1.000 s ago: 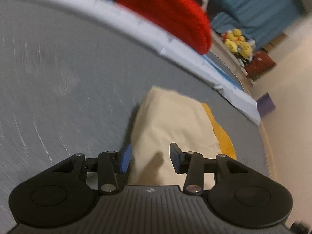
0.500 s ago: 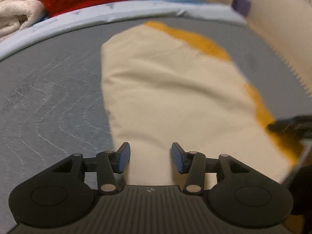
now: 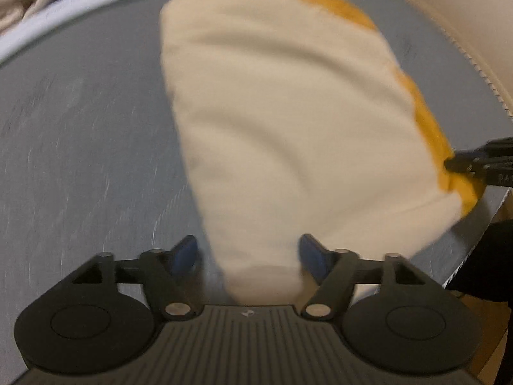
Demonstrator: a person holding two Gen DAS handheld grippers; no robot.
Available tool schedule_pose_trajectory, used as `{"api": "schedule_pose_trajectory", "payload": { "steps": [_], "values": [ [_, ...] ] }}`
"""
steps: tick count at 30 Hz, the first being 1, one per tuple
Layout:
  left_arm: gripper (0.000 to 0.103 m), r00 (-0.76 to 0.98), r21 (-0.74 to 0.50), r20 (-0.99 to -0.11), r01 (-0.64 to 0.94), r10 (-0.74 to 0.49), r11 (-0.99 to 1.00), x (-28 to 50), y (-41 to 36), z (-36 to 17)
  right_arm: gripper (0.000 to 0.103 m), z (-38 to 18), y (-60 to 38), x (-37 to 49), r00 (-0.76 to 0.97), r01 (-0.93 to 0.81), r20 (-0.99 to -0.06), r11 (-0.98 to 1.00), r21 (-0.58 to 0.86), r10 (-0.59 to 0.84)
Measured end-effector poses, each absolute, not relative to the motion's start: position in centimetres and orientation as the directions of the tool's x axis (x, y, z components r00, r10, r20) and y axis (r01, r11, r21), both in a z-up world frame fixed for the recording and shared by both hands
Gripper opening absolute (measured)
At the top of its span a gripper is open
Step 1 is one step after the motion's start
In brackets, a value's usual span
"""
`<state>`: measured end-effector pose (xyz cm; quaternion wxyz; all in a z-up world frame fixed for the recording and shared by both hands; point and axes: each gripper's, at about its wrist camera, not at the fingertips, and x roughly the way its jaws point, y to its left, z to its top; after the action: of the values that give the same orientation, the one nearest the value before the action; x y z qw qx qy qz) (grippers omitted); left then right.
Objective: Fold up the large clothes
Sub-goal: 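Open both tools and pull them back from the folded jacket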
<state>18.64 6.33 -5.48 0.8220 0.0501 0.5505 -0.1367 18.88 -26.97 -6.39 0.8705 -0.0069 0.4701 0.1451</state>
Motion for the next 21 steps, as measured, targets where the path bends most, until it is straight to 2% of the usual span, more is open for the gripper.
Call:
{"api": "schedule_pose_trajectory", "payload": {
  "steps": [2,4,6,8,11,13,14,21],
  "values": [
    [0.077,0.418,-0.031,-0.898,0.247,-0.136,0.969,17.2,6.2,-3.5,0.021,-5.6,-26.7,18.1,0.576,-0.259,-0.797,0.965,0.034,0.183],
    [0.080,0.526,0.011,-0.845,0.207,-0.102,0.978,14.9,6.0,-1.2,0.023,-3.8,-26.3,16.5,0.682,-0.239,-0.725,0.966,-0.098,0.095],
    [0.090,0.620,0.014,-0.780,0.145,-0.080,0.989,12.0,5.8,1.2,0.035,-1.4,-26.1,14.3,0.783,-0.200,-0.619,0.966,-0.165,0.057],
    [0.103,0.690,-0.003,-0.720,0.097,-0.069,0.995,9.2,5.5,3.0,0.060,1.0,-26.3,11.5,0.851,-0.141,-0.523,0.981,-0.131,0.052],
    [0.103,0.762,-0.005,-0.644,0.078,-0.063,0.997,5.1,4.2,4.6,0.081,2.8,-26.1,7.2,0.895,-0.082,-0.444,0.993,-0.090,0.034],
    [0.103,0.787,0.003,-0.615,0.074,-0.056,0.997,2.2,3.1,5.2,0.093,3.0,-25.7,4.4,0.906,-0.062,-0.423,0.996,-0.071,0.026],
    [0.103,0.794,0.004,-0.605,0.070,-0.053,0.998,0.9,2.6,5.3,0.097,3.0,-25.5,2.7,0.908,-0.058,-0.419,0.997,-0.056,0.029],
    [0.103,0.798,-0.066,-0.602,-0.026,-0.019,0.998,-4.4,1.2,4.9,0.102,2.7,-23.9,-4.2,0.901,-0.072,-0.431,0.997,-0.038,0.049]
  ]
}}
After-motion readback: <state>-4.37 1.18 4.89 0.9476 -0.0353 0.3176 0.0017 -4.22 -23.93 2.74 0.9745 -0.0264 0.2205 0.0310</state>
